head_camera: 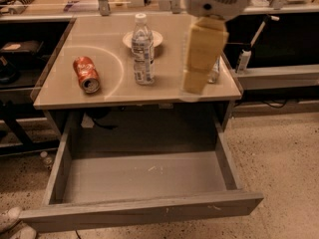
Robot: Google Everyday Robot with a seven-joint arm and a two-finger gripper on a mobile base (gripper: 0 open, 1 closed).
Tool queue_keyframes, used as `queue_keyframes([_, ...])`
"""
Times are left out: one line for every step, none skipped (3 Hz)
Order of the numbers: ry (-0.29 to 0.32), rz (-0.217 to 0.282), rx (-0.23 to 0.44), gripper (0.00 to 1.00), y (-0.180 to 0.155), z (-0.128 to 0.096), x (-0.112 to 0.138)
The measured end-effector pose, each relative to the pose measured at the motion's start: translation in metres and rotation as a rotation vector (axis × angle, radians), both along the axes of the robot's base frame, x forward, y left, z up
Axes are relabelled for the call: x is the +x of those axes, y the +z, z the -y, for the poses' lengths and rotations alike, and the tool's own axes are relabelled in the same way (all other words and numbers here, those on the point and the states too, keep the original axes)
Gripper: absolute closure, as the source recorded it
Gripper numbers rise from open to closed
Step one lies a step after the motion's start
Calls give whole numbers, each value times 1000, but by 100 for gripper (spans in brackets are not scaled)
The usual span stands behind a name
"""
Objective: Place coke can into top drawer
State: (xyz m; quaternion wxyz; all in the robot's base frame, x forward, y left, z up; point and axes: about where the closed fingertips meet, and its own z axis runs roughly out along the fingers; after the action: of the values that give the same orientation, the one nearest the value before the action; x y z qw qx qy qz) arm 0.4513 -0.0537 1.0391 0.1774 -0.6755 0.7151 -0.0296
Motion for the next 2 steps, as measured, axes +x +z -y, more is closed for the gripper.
queue_keyframes([-2, 13, 24, 0, 3, -2, 2])
queue_keyframes([-59, 11, 55, 0, -6, -14, 33])
